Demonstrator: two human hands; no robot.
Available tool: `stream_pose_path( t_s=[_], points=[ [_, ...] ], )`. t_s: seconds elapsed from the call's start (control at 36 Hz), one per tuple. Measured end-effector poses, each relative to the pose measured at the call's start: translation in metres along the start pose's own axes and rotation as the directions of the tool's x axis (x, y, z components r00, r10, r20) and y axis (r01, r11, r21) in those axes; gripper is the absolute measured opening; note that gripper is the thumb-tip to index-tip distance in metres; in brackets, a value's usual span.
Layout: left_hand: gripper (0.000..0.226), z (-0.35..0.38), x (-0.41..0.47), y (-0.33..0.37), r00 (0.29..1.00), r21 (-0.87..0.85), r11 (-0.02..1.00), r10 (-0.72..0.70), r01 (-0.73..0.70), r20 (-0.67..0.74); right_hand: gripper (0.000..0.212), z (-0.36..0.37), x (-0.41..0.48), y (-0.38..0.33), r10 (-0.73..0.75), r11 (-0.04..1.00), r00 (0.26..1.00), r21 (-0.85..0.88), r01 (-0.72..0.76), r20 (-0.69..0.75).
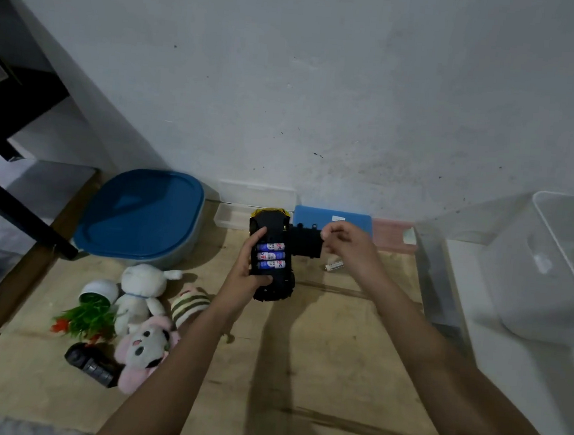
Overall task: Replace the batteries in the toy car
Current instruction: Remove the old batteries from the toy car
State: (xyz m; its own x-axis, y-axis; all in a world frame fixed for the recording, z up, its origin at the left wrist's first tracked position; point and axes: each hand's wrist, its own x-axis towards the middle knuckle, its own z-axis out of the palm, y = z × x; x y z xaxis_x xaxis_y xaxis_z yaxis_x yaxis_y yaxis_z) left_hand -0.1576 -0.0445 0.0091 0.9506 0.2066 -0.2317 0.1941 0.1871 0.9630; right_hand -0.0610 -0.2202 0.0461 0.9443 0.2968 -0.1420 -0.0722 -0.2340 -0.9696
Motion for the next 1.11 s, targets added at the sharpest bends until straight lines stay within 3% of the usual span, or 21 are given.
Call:
stream_pose_path(
  t_s=[0.14, 0.22, 0.42, 0.58, 0.75, 0.92, 1.0, 1.11],
  points=[
    [0.090, -0.022, 0.002, -0.001, 0.997, 0.030, 1.000, 0.002, 0.000, -0.072, 0.016, -0.026, 0.000, 0.028, 0.066, 0.996, 0.994, -0.056, -0.071, -0.088],
    [0.090, -0.029, 0.002, 0.000, 0.994, 0.039, 0.999, 0.010, -0.005, -0.110, 0.011, -0.032, -0.005, 0.056, 0.180, 0.971, 0.977, -0.140, -0.195, -0.112],
    [0.089, -0.035, 0.001, -0.005, 0.992, 0.073, 0.997, 0.014, -0.004, -0.126, 0.029, -0.030, -0.014, 0.113, 0.338, 0.895, 0.921, -0.236, -0.378, -0.194],
    [0.088, -0.029, -0.001, -0.005, 0.997, 0.115, 0.993, 0.015, -0.006, -0.074, 0.008, -0.029, -0.014, 0.118, 0.302, 0.842, 0.927, -0.394, -0.369, -0.223],
    [0.084, -0.017, -0.001, 0.004, 0.999, 0.209, 0.977, 0.035, -0.037, 0.014, 0.033, -0.031, -0.018, 0.115, 0.326, 0.785, 0.927, -0.492, -0.376, -0.188],
    [0.084, -0.001, 0.001, 0.020, 0.995, 0.261, 0.962, 0.063, -0.080, 0.073, 0.008, -0.036, -0.016, 0.087, 0.371, 0.647, 0.925, -0.693, -0.318, -0.078],
    [0.084, 0.004, 0.002, 0.029, 0.992, 0.239, 0.966, 0.083, -0.103, 0.096, 0.010, -0.037, -0.010, 0.063, 0.295, 0.736, 0.952, -0.618, -0.277, -0.075],
    [0.084, 0.012, 0.002, 0.042, 0.987, 0.227, 0.964, 0.116, -0.140, 0.115, 0.010, -0.028, -0.004, 0.001, 0.118, 0.951, 0.993, -0.286, -0.115, -0.009]
  ],
)
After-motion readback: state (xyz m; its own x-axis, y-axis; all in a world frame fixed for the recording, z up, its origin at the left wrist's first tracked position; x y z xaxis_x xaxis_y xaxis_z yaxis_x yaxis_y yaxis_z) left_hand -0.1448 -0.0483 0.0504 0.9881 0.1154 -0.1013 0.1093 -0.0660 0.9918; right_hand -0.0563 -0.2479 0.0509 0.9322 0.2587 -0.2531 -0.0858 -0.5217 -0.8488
